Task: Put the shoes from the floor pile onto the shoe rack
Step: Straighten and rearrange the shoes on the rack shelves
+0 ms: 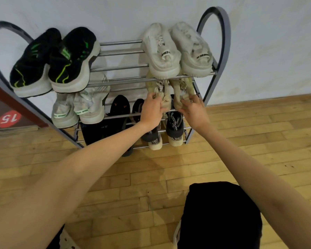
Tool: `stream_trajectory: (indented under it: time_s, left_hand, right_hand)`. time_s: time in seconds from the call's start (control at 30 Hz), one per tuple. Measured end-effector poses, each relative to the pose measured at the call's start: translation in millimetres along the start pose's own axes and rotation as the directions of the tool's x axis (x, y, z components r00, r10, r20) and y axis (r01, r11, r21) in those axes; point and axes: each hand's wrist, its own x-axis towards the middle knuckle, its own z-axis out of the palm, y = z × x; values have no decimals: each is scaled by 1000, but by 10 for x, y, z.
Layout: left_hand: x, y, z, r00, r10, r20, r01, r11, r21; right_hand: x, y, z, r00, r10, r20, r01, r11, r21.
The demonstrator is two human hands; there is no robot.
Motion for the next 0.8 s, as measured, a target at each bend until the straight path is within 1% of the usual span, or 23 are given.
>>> stream_trajectory:
  time_s: [0.07,0.17,0.3,0.37,0.4,0.43,0.47,0.5,0.53,0.57,0.6,0.63,0.67,0.7,0.73,0.8]
  left_hand:
    - [41,32,48,1000,-26,10,26,1000,6]
    - [32,14,29,1000,2,16,-2,1000,-5]
    - [-133,-104,-76,997,19,78,-8,991,-133]
    - [-278,-171,-118,999,22,32,-17,989,-146]
    - [-370,-202,-130,999,31,-10,-32,991,-130]
    - [-467,-237,-134,998,41,-44,-45,993,-111]
    - [-568,-278,-135,997,47,-62,-53,994,-94]
    - [-674,-322,-131,997,47,-63,-52,995,-80]
    - [-768,-372,-119,998,43,-48,-46,997,-67]
    - [-851,-431,-98,999,35,-24,-36,998,-51]
    - [-922,-495,-59,1000,25,3,-24,999,-34]
    - [-983,-556,-6,999,10,30,-10,1000,-20]
    - [-1041,-611,53,998,-15,56,16,1000,-10]
    - [-1080,-658,120,996,-52,72,53,999,-3]
    - [-1098,-698,190,992,-98,79,98,995,3]
    - [-1110,-743,326,977,-199,79,199,980,8]
  right_hand:
    - [21,0,-16,1000,-11,24,12,999,-52]
    - [-12,-14,-32,998,-24,53,30,993,-110]
    - [-68,-67,-91,988,-36,152,65,979,-194]
    - [-86,-104,-122,973,9,229,40,977,-209]
    - [-117,-123,-125,970,32,241,21,976,-216]
    - [-163,-141,-120,977,38,210,10,975,-222]
    - [-226,-155,-119,990,16,139,17,972,-233]
    - [-299,-164,-113,998,-42,51,54,965,-257]
    - [-370,-170,-99,991,-135,-10,126,946,-298]
    - [-433,-168,-67,966,-256,-32,230,910,-344]
    - [-483,-152,-14,926,-377,-6,347,859,-377]
    - [-521,-117,52,883,-465,69,452,802,-390]
    - [-567,-80,138,852,-496,169,520,760,-391]
    - [-602,-47,239,844,-470,259,536,749,-390]
    - [-629,-17,344,861,-400,313,501,771,-392]
    - [-666,32,557,917,-215,336,332,878,-345]
